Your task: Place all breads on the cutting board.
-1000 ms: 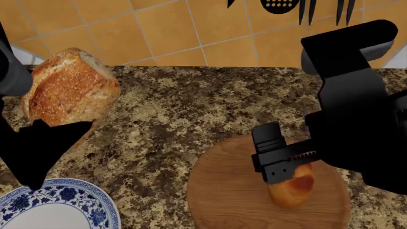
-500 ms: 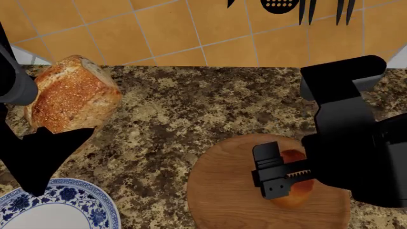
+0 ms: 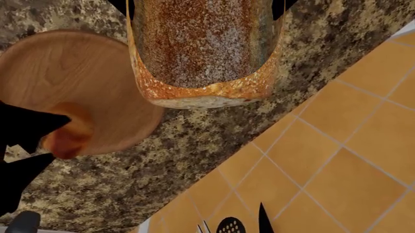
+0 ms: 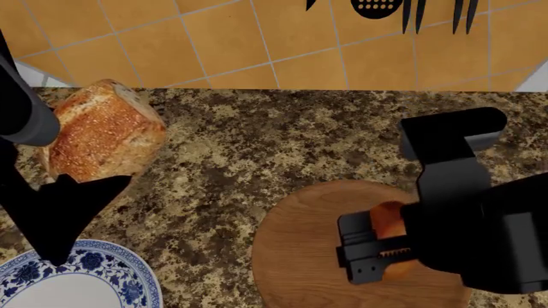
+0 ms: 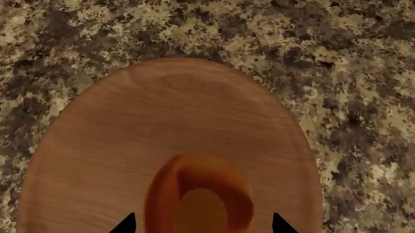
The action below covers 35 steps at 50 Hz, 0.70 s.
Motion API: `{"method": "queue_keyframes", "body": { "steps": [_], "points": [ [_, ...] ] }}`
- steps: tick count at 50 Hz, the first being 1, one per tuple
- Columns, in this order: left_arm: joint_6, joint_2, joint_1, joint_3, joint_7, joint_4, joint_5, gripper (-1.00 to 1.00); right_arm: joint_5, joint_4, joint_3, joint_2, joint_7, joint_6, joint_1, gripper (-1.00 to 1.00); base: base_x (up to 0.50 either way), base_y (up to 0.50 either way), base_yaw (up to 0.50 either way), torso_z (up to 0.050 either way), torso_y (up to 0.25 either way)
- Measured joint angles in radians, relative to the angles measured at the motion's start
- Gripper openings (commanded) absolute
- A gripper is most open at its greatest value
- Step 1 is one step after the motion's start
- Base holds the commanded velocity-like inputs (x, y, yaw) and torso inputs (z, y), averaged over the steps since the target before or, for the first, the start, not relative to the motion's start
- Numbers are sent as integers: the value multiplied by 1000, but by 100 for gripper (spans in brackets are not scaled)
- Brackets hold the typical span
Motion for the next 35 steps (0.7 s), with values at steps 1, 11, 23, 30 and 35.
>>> {"method": "queue_keyframes", "body": {
  "steps": [1,11,23,30,35],
  "points": [
    [1,0,1,0,0,0,0,-100,-5,1,-1,0,-6,-3,-3,100,0,0,0,0,0],
    [8,1,10,2,-3,0,3,-100,-46,5,-12,-8,-51,-24,-29,100,0,0,0,0,0],
    [21,-7,15,-3,-4,-4,7,-100,-21,-40,0,5,-36,-42,-15,-100,0,0,0,0,0],
    [42,-24,2,-29,-38,-9,-27,-100,56,-152,52,60,26,-78,21,-100,0,-1,0,0,0],
    [59,-43,-1,-48,-66,1,-55,-100,124,-228,90,98,77,-117,34,-100,0,-1,0,0,0]
  ]
}}
